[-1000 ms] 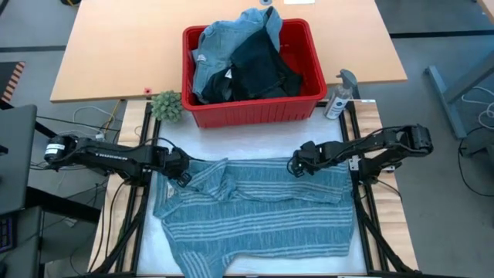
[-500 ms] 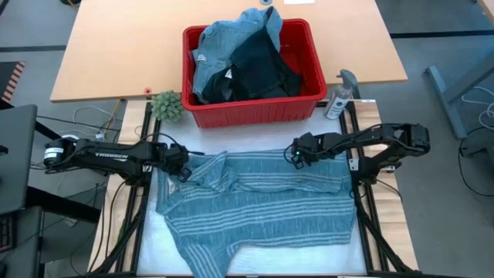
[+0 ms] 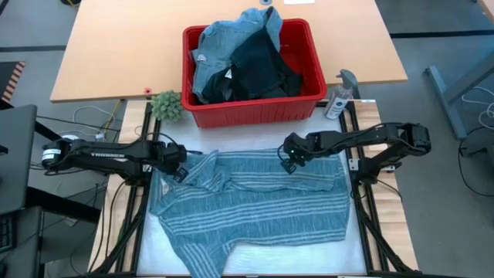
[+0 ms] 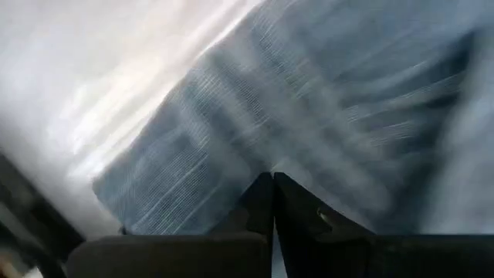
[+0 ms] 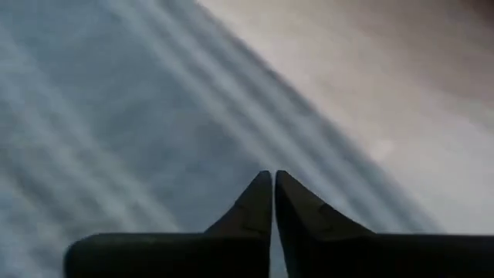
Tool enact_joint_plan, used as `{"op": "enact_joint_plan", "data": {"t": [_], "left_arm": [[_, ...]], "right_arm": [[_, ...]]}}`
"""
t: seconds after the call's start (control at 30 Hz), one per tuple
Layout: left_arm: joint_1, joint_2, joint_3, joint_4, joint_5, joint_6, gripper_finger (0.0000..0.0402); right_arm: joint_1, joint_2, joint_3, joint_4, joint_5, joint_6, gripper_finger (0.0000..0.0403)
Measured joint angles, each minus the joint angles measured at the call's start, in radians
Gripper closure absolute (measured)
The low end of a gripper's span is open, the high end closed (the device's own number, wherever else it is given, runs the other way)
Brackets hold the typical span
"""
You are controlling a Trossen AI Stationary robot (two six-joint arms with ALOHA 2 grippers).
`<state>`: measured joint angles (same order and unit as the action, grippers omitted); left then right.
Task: Fold Laundry from Bin
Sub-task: Fold the blue polo shirt
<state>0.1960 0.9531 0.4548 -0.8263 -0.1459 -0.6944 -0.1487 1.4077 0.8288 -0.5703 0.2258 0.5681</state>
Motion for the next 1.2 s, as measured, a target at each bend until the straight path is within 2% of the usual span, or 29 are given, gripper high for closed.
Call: {"op": "enact_joint_plan", "data": {"t": [0.13, 0.23, 0.37, 0.43, 0.6, 0.7, 0.97, 1.2], "left_arm": [[-0.004, -0.046, 0.017, 0.026, 0.054, 0.075, 0.0373], [-0.004, -0.086, 0.019, 0.132, 0.106, 0.08, 0.0338], [-0.004, -0.118, 0.023, 0.393, 0.176, 0.096, 0.029], [-0.004, -0.108, 0.023, 0.42, 0.19, 0.144, 0.0272], [0.002, -0.023, 0.02, 0.439, 0.085, 0.251, 0.0245], [0.03, 0.041, 0.02, 0.474, 0.071, 0.302, 0.0231], [0.111, 0.192, 0.021, 0.564, 0.146, 0.411, 0.0219], [0.135, 0.223, 0.022, 0.603, 0.27, 0.451, 0.0231]], "right_arm": [[0.019, 0.001, 0.0, 0.058, -0.04, -0.001, 0.0309], [0.028, 0.001, 0.0, 0.096, -0.051, 0.0, 0.0273], [0.046, 0.008, 0.0, 0.162, -0.06, 0.0, 0.0237], [0.05, 0.016, 0.0, 0.163, -0.06, -0.001, 0.0226], [0.049, 0.03, 0.001, 0.164, -0.063, -0.001, 0.0219], [0.049, 0.037, 0.0, 0.156, -0.068, -0.001, 0.0221], [0.049, 0.039, 0.001, 0.16, -0.069, 0.023, 0.0223], [0.051, 0.039, 0.001, 0.16, -0.069, 0.026, 0.0223]]}}
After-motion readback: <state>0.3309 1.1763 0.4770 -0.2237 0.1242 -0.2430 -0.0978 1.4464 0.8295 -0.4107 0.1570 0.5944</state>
